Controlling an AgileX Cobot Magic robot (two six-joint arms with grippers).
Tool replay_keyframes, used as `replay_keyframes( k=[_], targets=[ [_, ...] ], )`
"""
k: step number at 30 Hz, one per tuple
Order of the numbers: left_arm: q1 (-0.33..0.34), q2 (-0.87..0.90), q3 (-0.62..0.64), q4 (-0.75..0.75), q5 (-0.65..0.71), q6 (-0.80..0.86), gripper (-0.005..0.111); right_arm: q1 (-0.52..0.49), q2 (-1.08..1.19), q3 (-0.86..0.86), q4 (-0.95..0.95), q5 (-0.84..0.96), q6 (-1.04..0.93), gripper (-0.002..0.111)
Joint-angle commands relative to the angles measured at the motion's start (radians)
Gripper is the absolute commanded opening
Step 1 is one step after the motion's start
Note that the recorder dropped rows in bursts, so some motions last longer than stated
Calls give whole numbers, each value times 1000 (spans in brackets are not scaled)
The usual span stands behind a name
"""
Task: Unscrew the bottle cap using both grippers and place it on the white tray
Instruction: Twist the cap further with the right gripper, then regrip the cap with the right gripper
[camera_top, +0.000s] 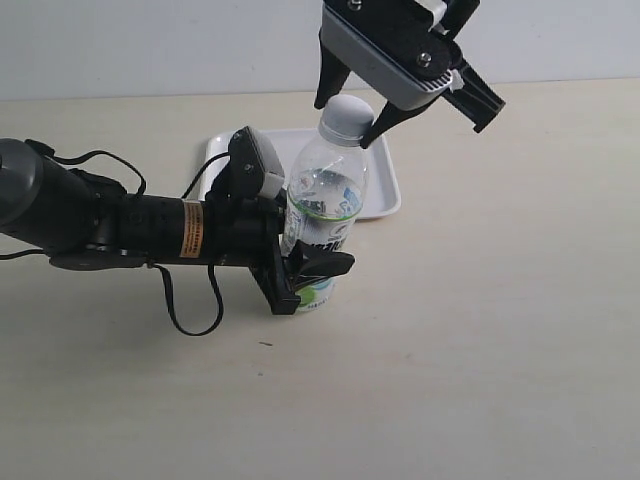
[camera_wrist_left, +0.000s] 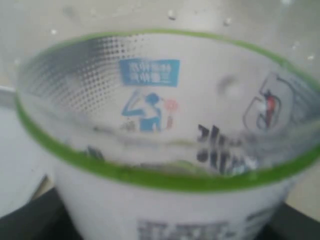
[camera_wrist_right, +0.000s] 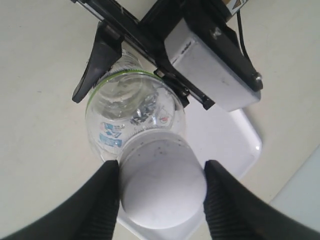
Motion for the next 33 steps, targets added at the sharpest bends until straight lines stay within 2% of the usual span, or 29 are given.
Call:
replay_keyframes(
  k=[1,2,5,9,11,14,21,28,33],
  targets=[
    [0,-6,0,-15,-26,-15,0,1,-7,9,-2,19,18,16],
    [0,-6,0,-15,-26,-15,0,1,-7,9,-2,19,18,27],
    [0,-6,0,-15,-26,-15,0,1,-7,9,-1,19,22,47],
    [0,-6,0,-15,-26,-15,0,1,-7,9,17,19,55,66],
    [0,-6,0,-15,-26,-15,0,1,-7,9,22,19,86,72],
    [0,-6,0,-15,-26,-15,0,1,-7,9,22,19,174,75],
    [0,-6,0,-15,-26,-15,0,1,-42,9,25,19,776,76],
    [0,-6,0,-15,-26,-15,0,1,-61,9,21,19,1143,76],
    [0,-6,0,-15,-26,-15,0,1,-59,9,21,15,1337,76]
  ],
)
